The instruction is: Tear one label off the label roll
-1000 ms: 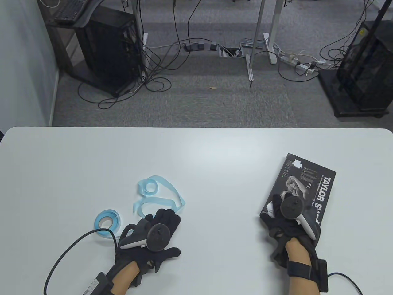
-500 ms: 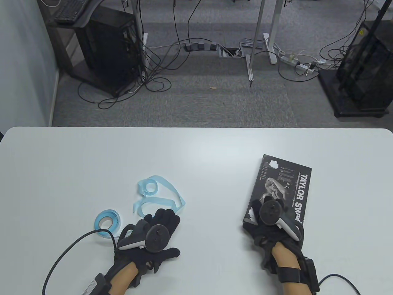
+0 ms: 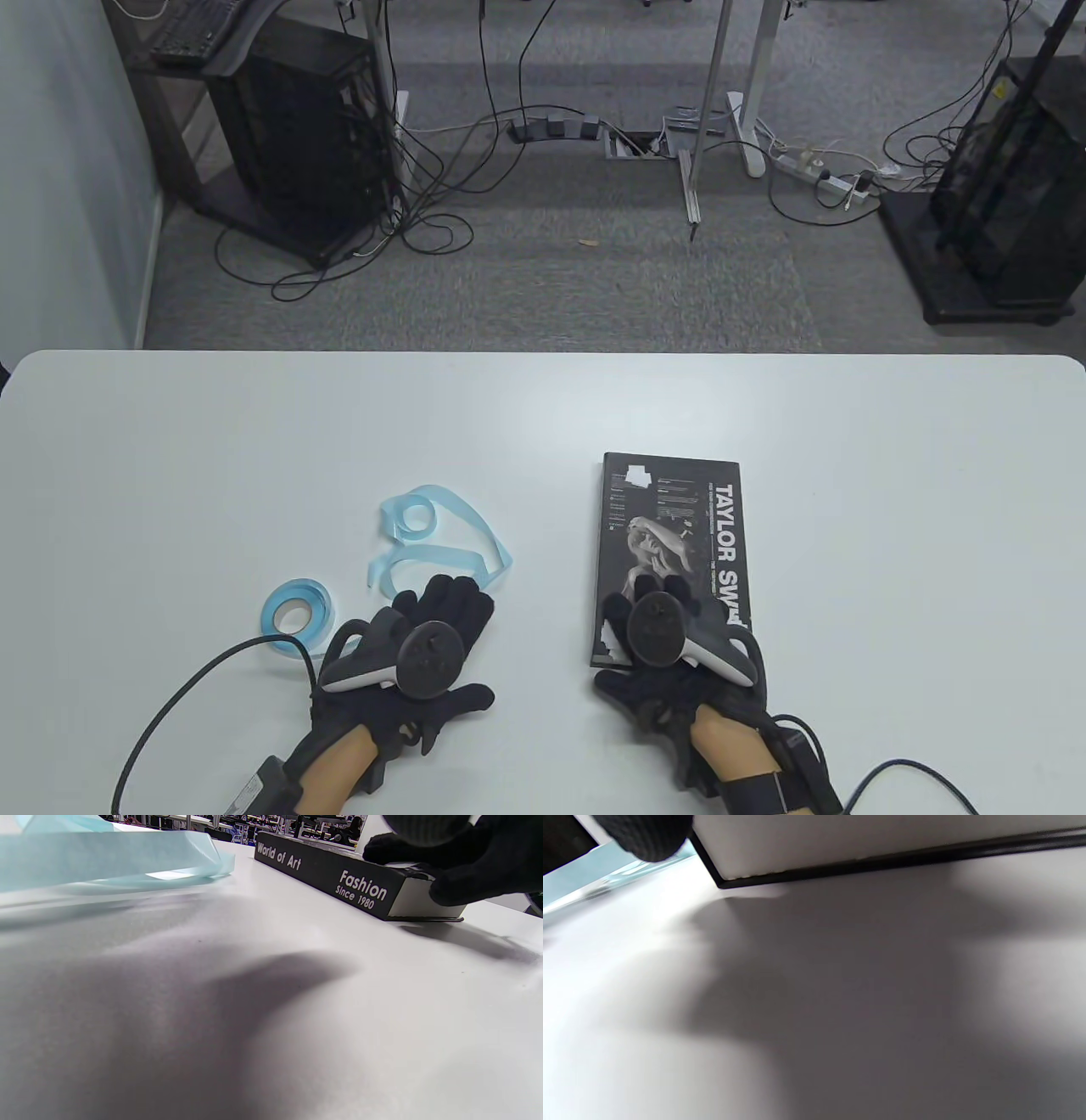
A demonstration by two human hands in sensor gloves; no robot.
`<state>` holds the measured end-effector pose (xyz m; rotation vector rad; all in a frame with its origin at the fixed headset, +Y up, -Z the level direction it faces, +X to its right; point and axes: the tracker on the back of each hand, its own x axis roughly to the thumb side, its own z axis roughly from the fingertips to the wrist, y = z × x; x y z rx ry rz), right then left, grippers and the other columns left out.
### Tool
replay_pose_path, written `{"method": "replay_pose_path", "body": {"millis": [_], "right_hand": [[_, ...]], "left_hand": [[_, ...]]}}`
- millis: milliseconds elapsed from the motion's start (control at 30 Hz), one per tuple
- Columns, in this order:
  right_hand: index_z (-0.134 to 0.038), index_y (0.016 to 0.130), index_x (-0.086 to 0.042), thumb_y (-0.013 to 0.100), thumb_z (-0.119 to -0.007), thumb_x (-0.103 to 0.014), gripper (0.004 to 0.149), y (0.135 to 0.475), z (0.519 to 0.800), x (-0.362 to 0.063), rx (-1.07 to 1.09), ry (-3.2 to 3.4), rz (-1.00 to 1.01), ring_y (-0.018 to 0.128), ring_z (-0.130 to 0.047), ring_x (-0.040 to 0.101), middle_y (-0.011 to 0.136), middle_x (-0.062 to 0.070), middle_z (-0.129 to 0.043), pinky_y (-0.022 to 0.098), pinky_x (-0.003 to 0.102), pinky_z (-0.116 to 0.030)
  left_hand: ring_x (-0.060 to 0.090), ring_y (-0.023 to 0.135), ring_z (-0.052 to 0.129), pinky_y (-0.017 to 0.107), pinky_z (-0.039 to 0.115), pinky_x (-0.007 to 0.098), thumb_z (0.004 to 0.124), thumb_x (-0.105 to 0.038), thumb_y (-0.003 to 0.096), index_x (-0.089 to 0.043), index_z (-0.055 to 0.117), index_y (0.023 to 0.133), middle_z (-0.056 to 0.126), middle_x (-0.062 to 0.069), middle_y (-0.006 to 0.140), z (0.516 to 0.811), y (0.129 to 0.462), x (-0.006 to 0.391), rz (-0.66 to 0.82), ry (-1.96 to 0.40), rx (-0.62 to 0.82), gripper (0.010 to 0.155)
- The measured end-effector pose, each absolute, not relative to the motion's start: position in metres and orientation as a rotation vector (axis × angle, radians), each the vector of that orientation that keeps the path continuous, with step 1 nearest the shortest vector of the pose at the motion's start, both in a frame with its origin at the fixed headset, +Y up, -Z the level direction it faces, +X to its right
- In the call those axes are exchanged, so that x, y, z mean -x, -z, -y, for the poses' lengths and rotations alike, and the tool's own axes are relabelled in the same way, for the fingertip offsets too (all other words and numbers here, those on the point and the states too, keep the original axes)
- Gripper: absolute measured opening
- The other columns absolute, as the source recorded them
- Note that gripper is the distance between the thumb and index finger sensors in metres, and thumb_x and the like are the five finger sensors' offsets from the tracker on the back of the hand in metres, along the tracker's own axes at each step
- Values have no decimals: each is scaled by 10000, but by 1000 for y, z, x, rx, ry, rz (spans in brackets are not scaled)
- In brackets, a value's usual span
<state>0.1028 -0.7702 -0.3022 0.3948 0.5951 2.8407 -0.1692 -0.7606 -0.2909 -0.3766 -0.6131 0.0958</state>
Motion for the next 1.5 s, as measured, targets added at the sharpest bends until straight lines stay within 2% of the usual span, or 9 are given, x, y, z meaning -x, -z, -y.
{"method": "replay_pose_path", "body": {"millis": [200, 400, 867, 1033, 1133, 1267, 1500], "right_hand": [[-203, 1028, -360, 423, -700, -626, 827, 295, 771, -71, -485, -2887, -590, 1007, -39, 455, 1077, 107, -38, 619, 772, -120], [-178, 1024, -369, 422, -692, -636, 835, 302, 772, -41, -523, -2935, -584, 1008, -52, 464, 1074, 112, -36, 622, 778, -146], [-171, 1011, -409, 419, -697, -626, 821, 322, 773, -7, -456, -2914, -611, 1009, -20, 433, 1069, 80, -12, 627, 763, -109], [-196, 1030, -385, 424, -682, -645, 819, 323, 769, -20, -421, -2721, -610, 1025, 12, 385, 1099, 52, -31, 632, 721, -32], [-223, 1027, -357, 425, -698, -618, 810, 322, 761, -33, -420, -2606, -521, 1041, -66, 396, 1117, 67, -135, 644, 706, -46], [-295, 1037, -328, 424, -703, -610, 789, 320, 747, -62, -396, -2544, -423, 1060, -179, 407, 1122, 80, -213, 658, 714, -104], [-330, 1041, -308, 429, -711, -596, 777, 323, 726, -131, -230, -2502, -257, 1059, -197, 416, 1123, 95, -243, 655, 718, -100]], "left_hand": [[383, 1064, 8, 687, 113, 621, 594, -653, 495, -209, -46, 1026, -60, 102, 1124, 757, 293, 174, 604, -99, 360, 943], [383, 1063, 6, 688, 113, 620, 594, -653, 495, -209, -45, 1026, -60, 101, 1123, 753, 294, 175, 606, -105, 338, 942], [383, 1062, 5, 687, 112, 620, 594, -653, 494, -208, -47, 1026, -62, 102, 1123, 752, 290, 175, 617, -99, 330, 944], [384, 1063, 6, 687, 113, 620, 593, -654, 494, -207, -42, 1029, -58, 104, 1125, 749, 288, 185, 597, -105, 316, 943], [384, 1062, 3, 686, 110, 621, 594, -653, 496, -208, -29, 1037, -55, 104, 1127, 746, 290, 197, 561, -110, 312, 938], [389, 1062, 12, 685, 113, 621, 597, -651, 495, -201, 5, 1056, -34, 108, 1135, 736, 294, 217, 500, -119, 267, 931], [400, 1065, 35, 685, 126, 621, 604, -646, 496, -180, 151, 1109, 29, 124, 1157, 723, 297, 258, 357, -126, 212, 893]]}}
